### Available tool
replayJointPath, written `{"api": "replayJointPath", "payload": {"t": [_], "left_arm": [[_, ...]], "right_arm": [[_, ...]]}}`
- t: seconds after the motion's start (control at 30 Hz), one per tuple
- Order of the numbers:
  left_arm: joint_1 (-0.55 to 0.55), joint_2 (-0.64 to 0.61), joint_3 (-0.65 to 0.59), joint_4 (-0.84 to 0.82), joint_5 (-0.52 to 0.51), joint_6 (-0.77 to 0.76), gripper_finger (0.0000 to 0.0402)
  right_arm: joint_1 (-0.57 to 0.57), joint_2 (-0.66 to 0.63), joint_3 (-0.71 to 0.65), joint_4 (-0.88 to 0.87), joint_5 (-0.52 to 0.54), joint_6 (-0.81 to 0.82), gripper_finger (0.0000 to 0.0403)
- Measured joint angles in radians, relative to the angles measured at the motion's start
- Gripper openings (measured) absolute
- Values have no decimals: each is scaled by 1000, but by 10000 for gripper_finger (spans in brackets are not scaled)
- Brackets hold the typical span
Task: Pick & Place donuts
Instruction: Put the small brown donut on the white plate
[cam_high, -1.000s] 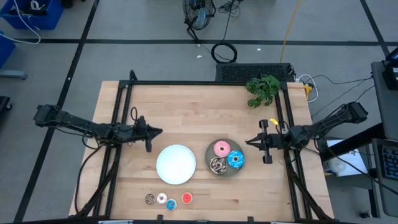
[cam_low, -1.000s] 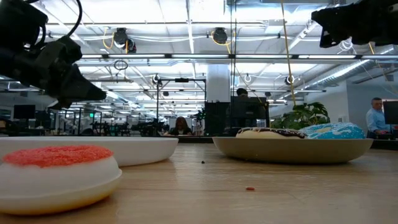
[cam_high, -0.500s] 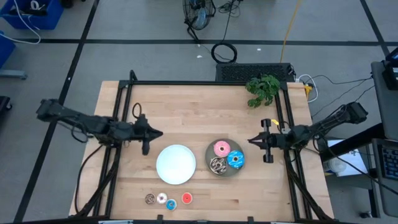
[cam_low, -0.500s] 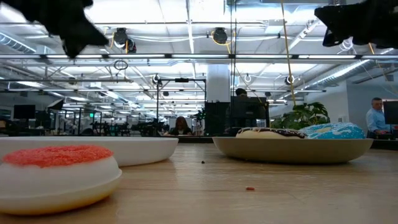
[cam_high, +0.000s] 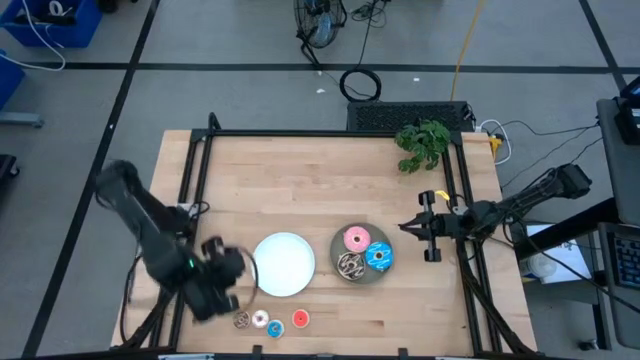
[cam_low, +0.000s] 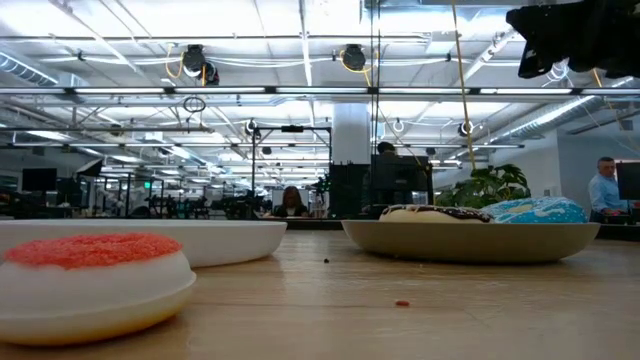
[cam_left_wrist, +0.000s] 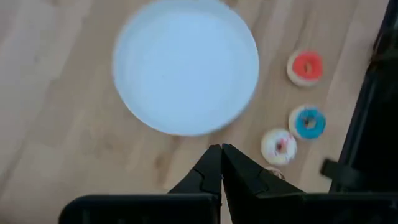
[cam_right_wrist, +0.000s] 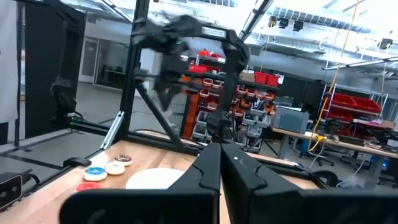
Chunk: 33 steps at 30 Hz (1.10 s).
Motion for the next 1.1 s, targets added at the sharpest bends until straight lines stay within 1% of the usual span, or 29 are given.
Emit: {"api": "replayJointPath", "payload": {"t": [0.1, 0.2, 0.37, 0.43, 0.5, 0.57, 0.63, 0.73, 0.8, 0.93, 1.03, 1.1], "left_arm": [[-48, 121, 57, -13, 42, -41, 16], [-69, 210, 77, -12, 84, -76, 17], [-71, 283, 67, -37, 114, -90, 26], [-71, 300, 57, -34, 132, -90, 40], [-70, 307, 52, -24, 133, -71, 63], [-66, 316, 51, -14, 136, -40, 92], [-61, 329, 50, 3, 152, -41, 124], [-59, 337, 49, 69, 192, -33, 165], [-62, 350, 49, 117, 201, -5, 183], [-76, 378, 49, 126, 185, -11, 197], [-90, 408, 49, 125, 194, -6, 196], [-95, 423, 49, 122, 215, 28, 192]], "right_arm": [[0, 1, 0, -2, -7, 0, 0], [0, 2, 0, -3, -47, -1, 0], [0, 2, -1, 15, -77, -2, 0], [0, 2, -1, 14, -78, 0, 0], [0, 2, -1, 3, -78, 0, 0], [0, 2, -1, 0, -79, -4, 0], [0, 2, -1, 3, -79, -5, 0], [0, 2, -2, 5, -79, -4, 0], [0, 2, -2, 6, -79, -3, 0], [0, 1, -2, 9, -79, -15, 0], [0, 2, -2, 10, -79, -28, 0], [0, 2, -2, 12, -79, -29, 0]]}}
